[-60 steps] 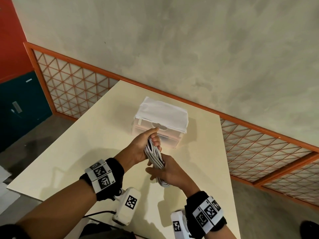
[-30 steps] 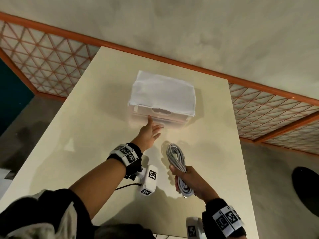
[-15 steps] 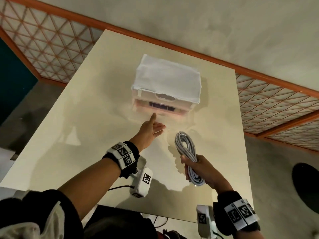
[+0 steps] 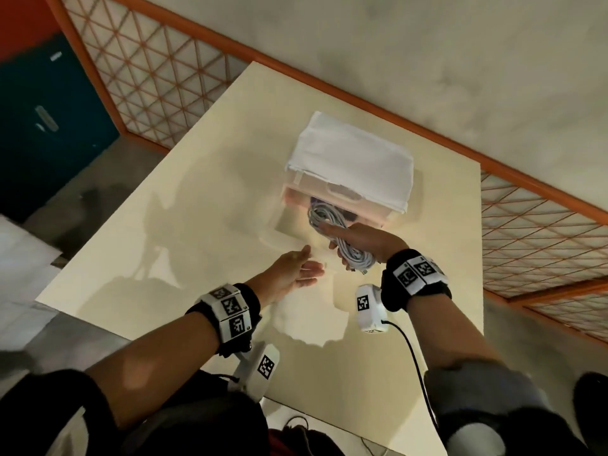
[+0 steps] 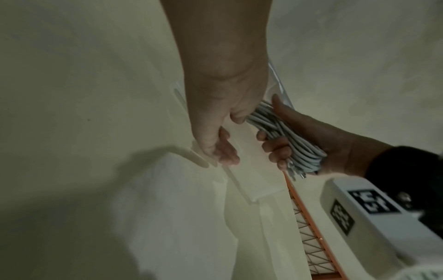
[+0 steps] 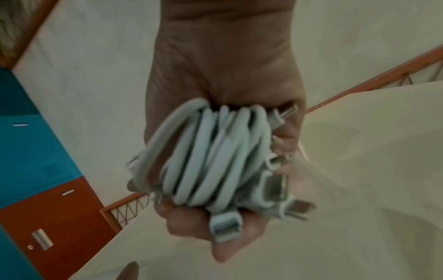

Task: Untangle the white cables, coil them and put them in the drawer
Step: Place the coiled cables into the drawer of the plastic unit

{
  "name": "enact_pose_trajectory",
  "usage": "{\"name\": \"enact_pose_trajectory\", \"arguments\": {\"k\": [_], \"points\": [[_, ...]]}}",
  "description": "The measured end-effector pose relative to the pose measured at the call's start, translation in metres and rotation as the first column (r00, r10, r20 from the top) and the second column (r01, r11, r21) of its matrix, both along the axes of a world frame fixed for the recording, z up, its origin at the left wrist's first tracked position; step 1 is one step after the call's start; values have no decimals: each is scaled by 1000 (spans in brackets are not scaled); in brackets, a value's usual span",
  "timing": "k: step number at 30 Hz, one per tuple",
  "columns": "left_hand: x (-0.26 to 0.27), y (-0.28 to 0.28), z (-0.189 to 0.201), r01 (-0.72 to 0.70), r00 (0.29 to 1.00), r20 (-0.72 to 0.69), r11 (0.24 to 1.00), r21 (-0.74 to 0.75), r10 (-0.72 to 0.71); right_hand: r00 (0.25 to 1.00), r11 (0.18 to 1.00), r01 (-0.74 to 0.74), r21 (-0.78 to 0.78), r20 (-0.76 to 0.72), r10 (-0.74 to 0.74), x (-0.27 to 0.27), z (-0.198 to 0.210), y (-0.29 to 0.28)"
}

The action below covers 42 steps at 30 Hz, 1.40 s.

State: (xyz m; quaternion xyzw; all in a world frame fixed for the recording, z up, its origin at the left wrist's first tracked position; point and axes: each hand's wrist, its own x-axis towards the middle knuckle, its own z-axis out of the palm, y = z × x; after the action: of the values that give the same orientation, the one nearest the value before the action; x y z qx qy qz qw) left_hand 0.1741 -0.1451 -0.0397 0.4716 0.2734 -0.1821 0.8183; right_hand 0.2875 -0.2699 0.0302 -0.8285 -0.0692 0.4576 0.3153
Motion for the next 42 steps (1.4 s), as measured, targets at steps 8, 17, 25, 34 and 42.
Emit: {"name": "enact_pose_trajectory", "arguments": {"k": [8,17,25,34,42], "points": [[2,5,-2,75,997,29,995,61,-77,989,991,131,-18,-68,-132,26,-23,7],[7,2,3,66,996,55,997,50,-69,927,975,223,16,306,-217,19,-51,16],[8,-2,0,24,997,75,991,133,-34,878,952,236,-195,462,-123,11,-55,28],[12,-5,-5,-67,996,61,992,112,60,868,879,159,-450,487,92,6,-56,30],[14,-9,-1,-119,992,48,990,77,116,913,932,207,-297,402,-74,7,-55,24]]}}
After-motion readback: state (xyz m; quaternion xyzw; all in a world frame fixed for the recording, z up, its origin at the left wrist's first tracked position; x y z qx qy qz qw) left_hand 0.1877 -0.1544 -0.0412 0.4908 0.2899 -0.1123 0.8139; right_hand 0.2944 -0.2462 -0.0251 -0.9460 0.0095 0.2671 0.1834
